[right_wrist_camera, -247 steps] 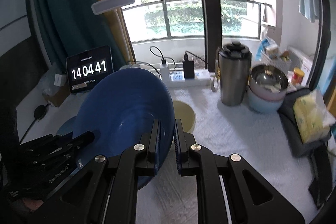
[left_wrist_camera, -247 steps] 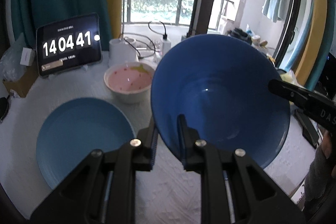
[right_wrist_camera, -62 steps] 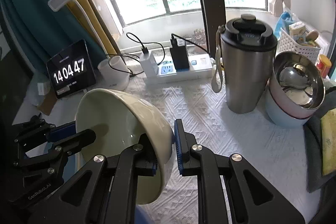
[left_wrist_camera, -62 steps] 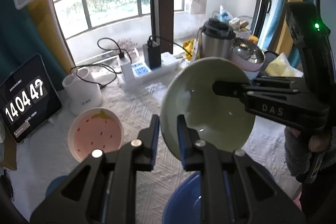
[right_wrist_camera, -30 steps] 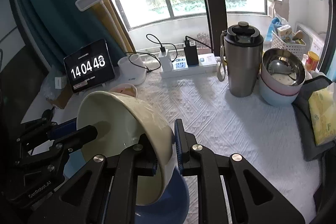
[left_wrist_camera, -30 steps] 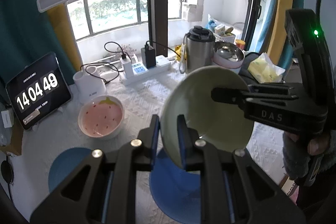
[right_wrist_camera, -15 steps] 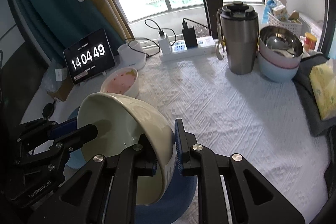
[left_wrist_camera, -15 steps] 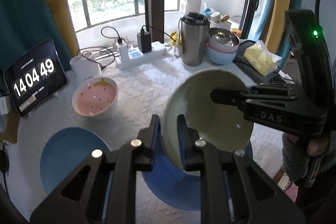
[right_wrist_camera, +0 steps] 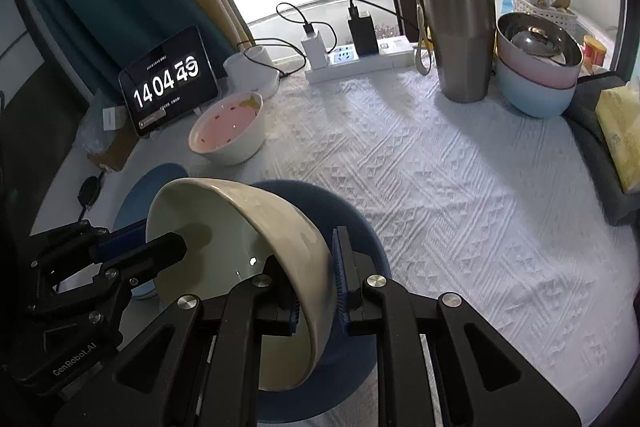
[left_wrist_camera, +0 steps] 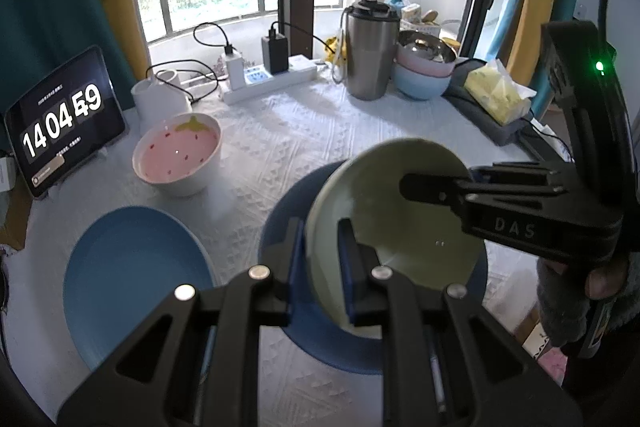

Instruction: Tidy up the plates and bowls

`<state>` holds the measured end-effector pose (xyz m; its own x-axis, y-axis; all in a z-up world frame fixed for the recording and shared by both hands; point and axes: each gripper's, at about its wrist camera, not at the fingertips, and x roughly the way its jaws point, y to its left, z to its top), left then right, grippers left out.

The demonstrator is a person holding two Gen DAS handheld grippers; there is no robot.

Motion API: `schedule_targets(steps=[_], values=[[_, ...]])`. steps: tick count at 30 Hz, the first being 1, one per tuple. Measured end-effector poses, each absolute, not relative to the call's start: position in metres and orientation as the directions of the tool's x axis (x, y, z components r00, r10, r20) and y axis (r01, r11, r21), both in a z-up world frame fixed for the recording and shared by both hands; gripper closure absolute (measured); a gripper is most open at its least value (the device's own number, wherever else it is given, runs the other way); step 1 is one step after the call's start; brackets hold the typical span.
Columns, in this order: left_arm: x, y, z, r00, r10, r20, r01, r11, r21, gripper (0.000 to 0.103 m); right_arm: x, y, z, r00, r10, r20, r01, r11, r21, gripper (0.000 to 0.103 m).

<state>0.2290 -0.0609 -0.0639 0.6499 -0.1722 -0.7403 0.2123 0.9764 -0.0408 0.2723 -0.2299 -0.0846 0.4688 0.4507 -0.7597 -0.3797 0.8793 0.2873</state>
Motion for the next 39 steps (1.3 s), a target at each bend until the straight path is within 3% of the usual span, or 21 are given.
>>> schedule_targets(steps=[39], values=[[0.232,-0.057,-0.087,0.631,-0.156,-0.760,0.205,0.978,-0.031,0.086,0.272,-0.214,-0.107,0.425,0.434,-0.794,-0.385,0.881,0.276,0.078]])
